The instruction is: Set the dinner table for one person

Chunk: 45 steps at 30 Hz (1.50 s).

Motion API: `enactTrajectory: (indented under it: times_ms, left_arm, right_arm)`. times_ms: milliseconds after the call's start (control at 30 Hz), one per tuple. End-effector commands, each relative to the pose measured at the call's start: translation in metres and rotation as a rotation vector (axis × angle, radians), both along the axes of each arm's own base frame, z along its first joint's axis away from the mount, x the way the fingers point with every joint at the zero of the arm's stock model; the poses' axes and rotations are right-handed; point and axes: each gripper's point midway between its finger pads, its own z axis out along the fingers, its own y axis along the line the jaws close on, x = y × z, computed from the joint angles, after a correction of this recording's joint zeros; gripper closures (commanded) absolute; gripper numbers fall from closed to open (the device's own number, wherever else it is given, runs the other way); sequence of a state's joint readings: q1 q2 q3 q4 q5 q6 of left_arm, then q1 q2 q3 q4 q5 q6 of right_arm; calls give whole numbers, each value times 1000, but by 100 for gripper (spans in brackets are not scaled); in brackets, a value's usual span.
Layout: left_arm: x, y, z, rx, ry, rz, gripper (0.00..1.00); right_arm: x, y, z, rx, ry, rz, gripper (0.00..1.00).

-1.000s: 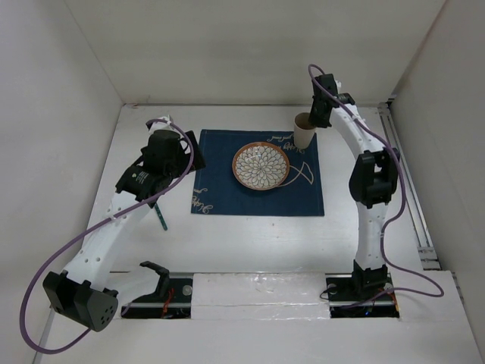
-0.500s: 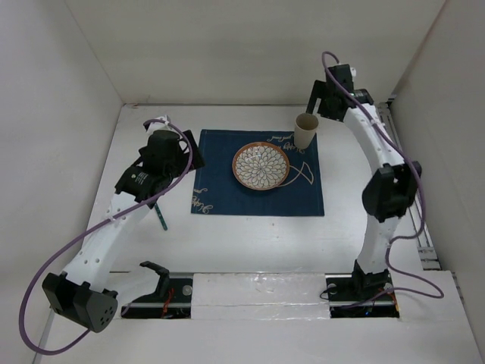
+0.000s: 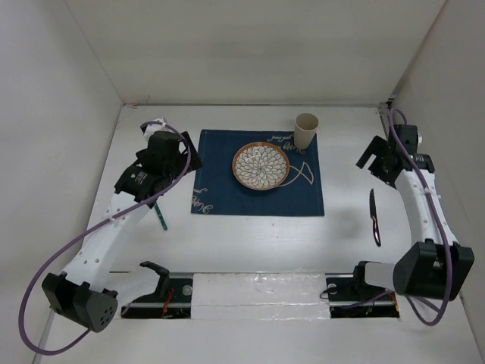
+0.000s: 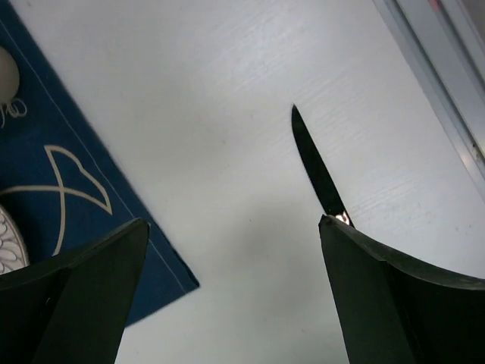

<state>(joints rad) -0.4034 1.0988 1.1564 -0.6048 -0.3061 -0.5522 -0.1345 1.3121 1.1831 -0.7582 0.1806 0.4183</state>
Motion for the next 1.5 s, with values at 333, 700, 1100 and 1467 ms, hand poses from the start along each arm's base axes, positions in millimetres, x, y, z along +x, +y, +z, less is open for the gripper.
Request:
enactTrajectory:
  times_ms: [333, 700, 1100, 1467]
  left_arm:
    - [-12, 9, 23, -28, -78, 16, 0]
    - [-15, 17, 36, -17, -122, 40, 0]
    - [-17, 20, 40, -10, -143, 46, 0]
    - [-18, 17, 39, -12, -139, 26, 0]
  right_arm:
    - [-70, -22, -80, 152, 167, -227, 0]
    - [-77, -24, -140, 212, 404, -219, 0]
    - [-79, -19, -169, 220, 517, -172, 7]
    - [-97, 32, -181, 172, 613, -96, 12]
